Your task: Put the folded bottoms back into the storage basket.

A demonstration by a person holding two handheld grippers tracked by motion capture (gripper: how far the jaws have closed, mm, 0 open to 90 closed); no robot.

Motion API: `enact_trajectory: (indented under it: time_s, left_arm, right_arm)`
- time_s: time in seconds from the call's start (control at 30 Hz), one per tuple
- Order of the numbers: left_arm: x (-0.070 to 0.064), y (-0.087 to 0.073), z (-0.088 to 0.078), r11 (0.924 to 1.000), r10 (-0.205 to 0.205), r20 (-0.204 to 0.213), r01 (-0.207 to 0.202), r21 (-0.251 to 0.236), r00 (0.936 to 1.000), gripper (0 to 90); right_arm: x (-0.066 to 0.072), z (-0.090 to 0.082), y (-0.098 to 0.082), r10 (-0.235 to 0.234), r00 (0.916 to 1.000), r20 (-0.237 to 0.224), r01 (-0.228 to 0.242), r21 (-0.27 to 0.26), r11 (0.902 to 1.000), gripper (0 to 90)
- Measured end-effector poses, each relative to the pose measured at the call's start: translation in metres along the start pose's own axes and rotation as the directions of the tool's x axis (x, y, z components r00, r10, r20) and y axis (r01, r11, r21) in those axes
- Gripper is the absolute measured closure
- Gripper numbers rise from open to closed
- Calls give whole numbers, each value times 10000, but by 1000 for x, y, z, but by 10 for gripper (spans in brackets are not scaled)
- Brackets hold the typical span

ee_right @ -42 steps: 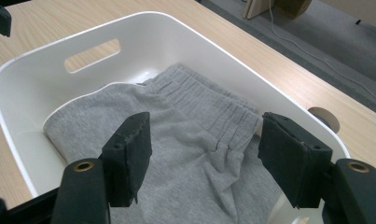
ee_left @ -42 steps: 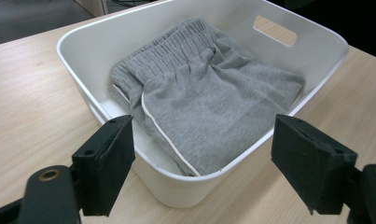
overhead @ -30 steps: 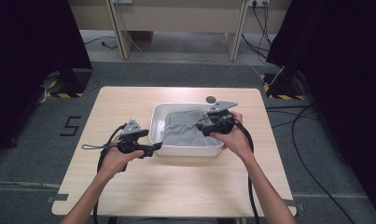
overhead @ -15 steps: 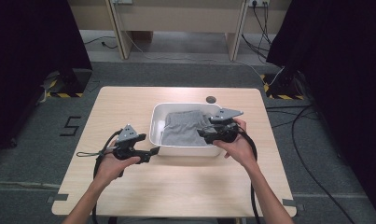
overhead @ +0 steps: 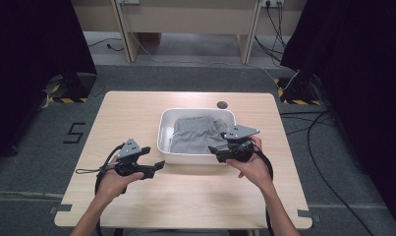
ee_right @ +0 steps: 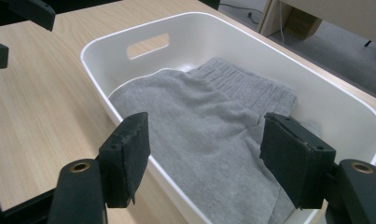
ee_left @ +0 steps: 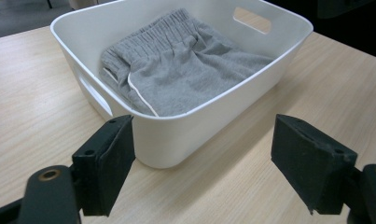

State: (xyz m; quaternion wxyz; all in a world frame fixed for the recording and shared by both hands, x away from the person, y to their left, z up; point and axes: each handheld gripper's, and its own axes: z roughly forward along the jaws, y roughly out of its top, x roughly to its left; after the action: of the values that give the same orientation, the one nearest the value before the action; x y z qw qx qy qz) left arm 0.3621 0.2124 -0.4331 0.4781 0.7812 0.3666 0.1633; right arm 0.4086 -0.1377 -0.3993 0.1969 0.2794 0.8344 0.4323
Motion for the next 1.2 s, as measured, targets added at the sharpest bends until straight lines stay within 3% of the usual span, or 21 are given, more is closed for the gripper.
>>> enact_trajectory:
  time_s: [0.47,0.77,1.2]
  left_arm:
    - [-3,-12,-5,9999,144,-94,-143,86,9999,210]
    - [-1,-27,-9,9996,22,-168,-17,280,9999,208]
    - [7,-57,-12,9968,-448,-404,474,637,9982,200]
  right_arm:
    - [7,-12,-23,190,9997,126,-187,-213,9996,335]
    - [7,-19,-35,497,9987,139,-492,-303,9983,331]
    - [9,-21,-40,170,9998,140,-168,-116,9998,327]
